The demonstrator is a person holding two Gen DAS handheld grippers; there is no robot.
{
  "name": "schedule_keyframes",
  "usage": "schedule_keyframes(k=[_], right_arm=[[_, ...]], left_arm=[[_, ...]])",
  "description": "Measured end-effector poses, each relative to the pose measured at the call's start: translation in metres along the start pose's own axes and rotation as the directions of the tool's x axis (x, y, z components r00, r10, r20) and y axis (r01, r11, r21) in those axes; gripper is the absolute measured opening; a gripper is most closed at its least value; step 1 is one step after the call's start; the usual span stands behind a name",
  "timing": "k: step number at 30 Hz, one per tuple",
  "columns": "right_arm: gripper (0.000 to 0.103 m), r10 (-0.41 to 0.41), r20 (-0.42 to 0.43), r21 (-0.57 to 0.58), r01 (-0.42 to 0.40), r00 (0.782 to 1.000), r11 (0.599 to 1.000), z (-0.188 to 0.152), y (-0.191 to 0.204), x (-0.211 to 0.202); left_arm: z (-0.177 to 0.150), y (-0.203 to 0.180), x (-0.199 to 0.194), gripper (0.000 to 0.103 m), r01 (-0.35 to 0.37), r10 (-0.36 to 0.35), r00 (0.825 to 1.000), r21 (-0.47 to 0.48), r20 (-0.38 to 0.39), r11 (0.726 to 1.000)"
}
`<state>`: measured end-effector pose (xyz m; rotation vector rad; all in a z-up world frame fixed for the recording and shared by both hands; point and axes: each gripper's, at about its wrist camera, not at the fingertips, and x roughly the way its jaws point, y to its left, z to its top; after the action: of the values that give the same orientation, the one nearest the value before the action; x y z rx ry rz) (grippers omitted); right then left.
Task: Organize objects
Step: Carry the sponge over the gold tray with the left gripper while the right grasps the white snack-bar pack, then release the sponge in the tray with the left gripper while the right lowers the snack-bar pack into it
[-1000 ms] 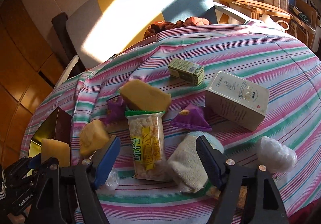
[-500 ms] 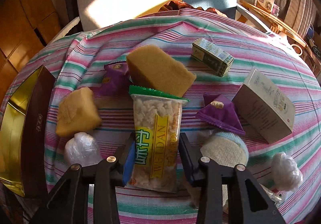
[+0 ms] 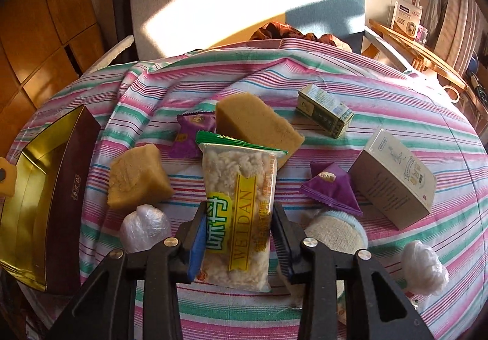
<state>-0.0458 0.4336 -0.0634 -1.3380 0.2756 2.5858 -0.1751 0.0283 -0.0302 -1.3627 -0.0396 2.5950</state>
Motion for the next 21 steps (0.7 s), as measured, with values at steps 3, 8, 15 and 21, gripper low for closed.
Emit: schedule_keyframes(k=[3,8,15,21], right_arm=[[0.039,0.019,0.034,-0.022,-0.018,0.999,1.000,0.002,0.005,-0.006],[0.039,0.042,0.062,-0.040,-0.040,0.997,0.998,0.004,0.010,-0.011],[0.039,0.084,0.089,-0.059,-0.079,0.993,0.995,0.003,0.015,-0.019],[0.039,0.146,0.079,-0.071,-0.140,0.986,0.988,-0.002,0.033,-0.034]], left_arm=[[0.011,0.002,0.027,0.037,-0.047,0.047,0.999,0.009,-0.027,0.999],[0.025,0.010,0.058,0.039,-0.106,0.106,0.993,-0.009,-0.056,0.994],[0.025,0.011,0.033,0.066,-0.117,0.117,0.993,0.003,0.017,0.993],[-0.005,0.019,-0.019,0.066,-0.066,0.069,0.994,-0.034,0.082,0.997]])
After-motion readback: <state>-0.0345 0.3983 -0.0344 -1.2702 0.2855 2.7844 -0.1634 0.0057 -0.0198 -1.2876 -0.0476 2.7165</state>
